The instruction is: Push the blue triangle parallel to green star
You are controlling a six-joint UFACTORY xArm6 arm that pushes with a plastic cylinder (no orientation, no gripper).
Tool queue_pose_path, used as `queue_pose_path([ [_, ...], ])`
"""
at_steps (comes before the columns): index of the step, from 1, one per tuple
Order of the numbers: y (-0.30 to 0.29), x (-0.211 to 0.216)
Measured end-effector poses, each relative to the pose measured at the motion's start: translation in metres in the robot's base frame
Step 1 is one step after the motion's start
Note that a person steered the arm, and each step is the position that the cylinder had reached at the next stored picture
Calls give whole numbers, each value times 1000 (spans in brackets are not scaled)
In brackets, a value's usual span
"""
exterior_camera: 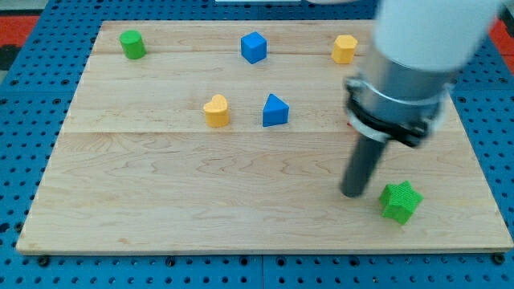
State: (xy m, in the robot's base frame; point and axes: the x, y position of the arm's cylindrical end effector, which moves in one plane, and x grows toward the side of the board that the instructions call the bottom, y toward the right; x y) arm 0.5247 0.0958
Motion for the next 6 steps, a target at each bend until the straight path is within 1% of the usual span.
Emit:
queue_pose_path([
  [1, -10, -67],
  [2, 0, -124],
  [3, -54, -138],
  [4, -85, -96],
  [5, -123, -75],
  [6, -133, -92],
])
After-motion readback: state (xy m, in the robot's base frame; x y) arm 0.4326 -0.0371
